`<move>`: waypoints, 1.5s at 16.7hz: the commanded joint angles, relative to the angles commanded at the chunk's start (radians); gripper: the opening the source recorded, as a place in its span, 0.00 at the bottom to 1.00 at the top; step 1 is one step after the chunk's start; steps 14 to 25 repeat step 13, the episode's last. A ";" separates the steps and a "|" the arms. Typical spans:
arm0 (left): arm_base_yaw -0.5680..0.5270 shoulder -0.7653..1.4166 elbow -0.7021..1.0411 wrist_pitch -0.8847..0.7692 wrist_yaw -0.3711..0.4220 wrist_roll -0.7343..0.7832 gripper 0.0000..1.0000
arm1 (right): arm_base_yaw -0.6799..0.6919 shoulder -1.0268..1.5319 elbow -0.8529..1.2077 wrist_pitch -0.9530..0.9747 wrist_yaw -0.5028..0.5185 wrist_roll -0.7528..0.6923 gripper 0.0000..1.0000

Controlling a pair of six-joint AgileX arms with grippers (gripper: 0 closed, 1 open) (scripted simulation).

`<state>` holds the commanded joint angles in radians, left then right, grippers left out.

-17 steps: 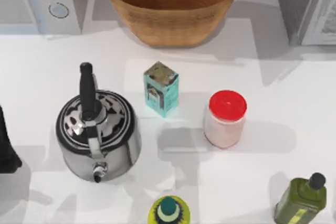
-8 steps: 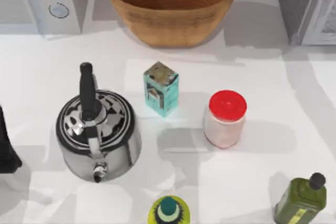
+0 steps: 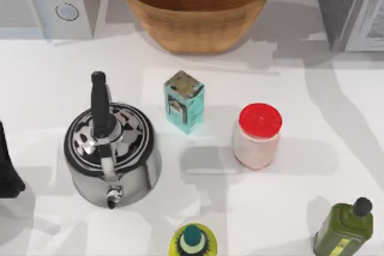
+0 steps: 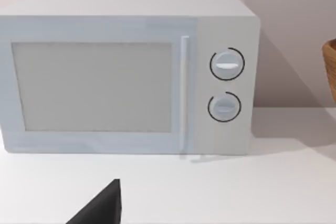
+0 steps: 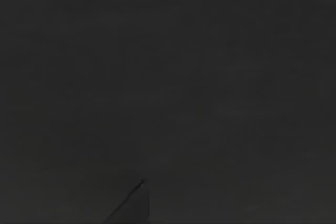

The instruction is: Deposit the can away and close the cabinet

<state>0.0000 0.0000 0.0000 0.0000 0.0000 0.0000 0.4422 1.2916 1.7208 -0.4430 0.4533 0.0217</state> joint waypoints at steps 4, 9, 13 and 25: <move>0.000 0.000 0.000 0.000 0.000 0.000 1.00 | -0.014 -0.011 0.009 0.001 0.006 -0.004 1.00; 0.000 0.000 0.000 0.000 0.000 0.000 1.00 | -0.074 0.080 0.078 0.028 -0.035 -0.004 1.00; 0.000 0.000 0.000 0.000 0.000 0.000 1.00 | -0.096 0.138 0.114 0.043 -0.076 -0.003 1.00; 0.000 0.000 0.000 0.000 0.000 0.000 1.00 | -0.096 0.138 0.114 0.043 -0.076 -0.003 1.00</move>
